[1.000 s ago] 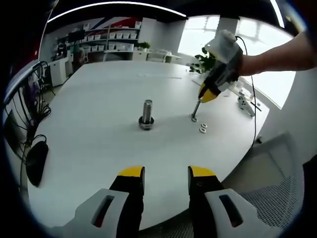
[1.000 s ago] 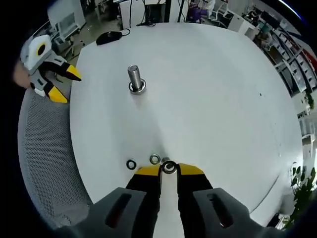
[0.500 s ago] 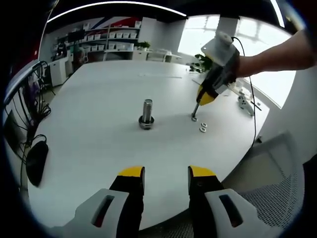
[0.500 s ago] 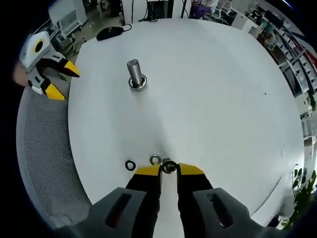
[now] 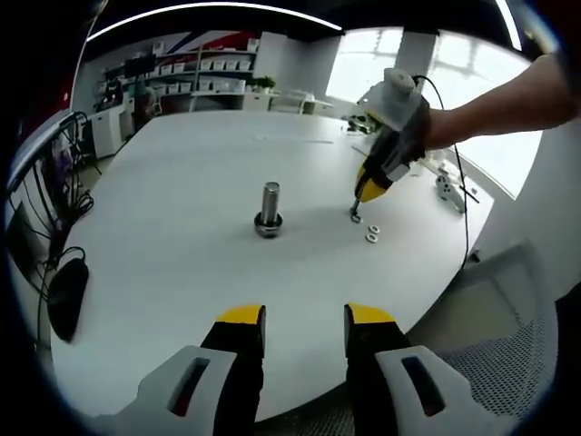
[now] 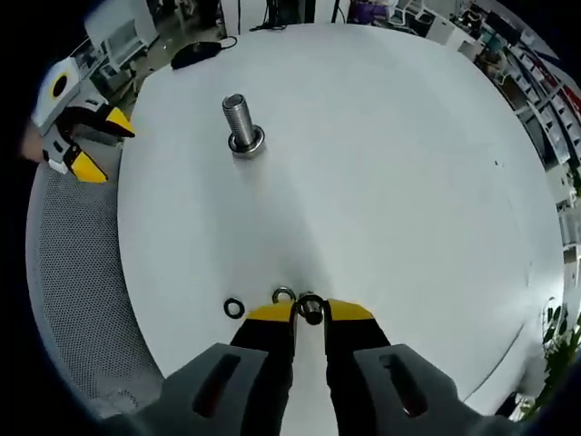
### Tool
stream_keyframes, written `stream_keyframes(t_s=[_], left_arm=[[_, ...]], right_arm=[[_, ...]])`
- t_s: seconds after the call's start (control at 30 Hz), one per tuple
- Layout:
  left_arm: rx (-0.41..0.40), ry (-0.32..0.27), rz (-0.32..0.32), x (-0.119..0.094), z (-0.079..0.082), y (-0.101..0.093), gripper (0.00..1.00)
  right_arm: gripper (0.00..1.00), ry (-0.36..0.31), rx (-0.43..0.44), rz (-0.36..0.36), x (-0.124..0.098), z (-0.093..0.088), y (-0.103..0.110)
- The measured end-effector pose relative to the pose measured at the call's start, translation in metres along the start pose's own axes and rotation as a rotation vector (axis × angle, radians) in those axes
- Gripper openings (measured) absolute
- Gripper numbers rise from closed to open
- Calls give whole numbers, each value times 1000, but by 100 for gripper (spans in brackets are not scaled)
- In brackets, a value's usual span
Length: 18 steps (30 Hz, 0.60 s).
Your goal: Place the washer onto the threaded stud by aligning its center hole with the stud, sliding it down to the base, and recovering from edge contact or off-axis alignment until the washer reaches the visible bottom stop.
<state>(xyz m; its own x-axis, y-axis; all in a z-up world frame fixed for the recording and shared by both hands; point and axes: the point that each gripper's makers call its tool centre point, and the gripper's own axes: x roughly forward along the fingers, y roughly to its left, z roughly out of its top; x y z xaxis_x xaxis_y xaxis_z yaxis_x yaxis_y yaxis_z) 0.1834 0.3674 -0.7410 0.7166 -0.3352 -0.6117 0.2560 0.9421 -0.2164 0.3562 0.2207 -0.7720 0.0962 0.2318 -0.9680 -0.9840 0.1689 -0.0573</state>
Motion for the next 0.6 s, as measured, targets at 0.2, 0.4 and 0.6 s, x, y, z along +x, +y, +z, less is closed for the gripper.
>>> stream_keyframes(t_s=[0.2, 0.4, 0.6], left_arm=[[0, 2, -1, 0, 0, 0, 32], [2, 1, -4, 1, 0, 0, 32], [-3, 0, -8, 1, 0, -1, 32]], right_arm=[[13, 11, -1, 6, 7, -1, -1], [13, 23, 2, 8, 14, -4, -3], [14, 33, 10, 2, 19, -7, -2]])
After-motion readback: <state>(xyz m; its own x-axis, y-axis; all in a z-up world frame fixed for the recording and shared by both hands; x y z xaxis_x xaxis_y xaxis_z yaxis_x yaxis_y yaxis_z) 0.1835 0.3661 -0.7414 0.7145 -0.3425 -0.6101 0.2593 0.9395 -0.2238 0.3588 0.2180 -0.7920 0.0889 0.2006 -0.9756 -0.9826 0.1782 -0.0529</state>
